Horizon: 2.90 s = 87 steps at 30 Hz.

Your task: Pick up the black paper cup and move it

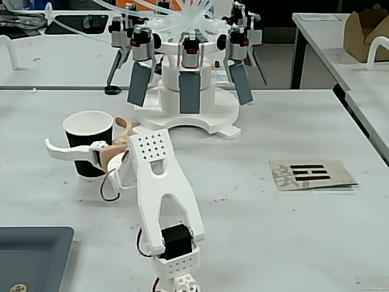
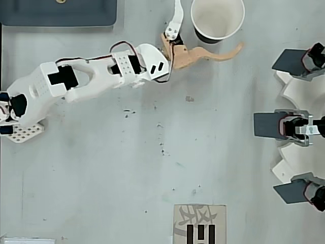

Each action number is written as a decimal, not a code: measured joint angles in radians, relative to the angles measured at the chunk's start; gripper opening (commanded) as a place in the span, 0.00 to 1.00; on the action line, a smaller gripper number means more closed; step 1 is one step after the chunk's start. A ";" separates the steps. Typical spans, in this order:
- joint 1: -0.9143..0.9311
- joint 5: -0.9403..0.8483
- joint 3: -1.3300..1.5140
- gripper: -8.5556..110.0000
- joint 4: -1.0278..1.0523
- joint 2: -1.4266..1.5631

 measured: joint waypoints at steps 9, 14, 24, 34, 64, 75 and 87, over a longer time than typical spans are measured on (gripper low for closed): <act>-0.018 0.009 -0.061 0.47 0.054 -0.011; -0.032 0.031 -0.061 0.44 0.054 -0.017; -0.034 0.034 -0.061 0.35 0.057 -0.020; -0.034 0.037 -0.061 0.27 0.057 -0.020; -0.032 -0.020 0.181 0.13 0.072 0.213; -0.011 -0.103 0.388 0.12 0.063 0.442; 0.063 -0.147 0.664 0.13 -0.006 0.689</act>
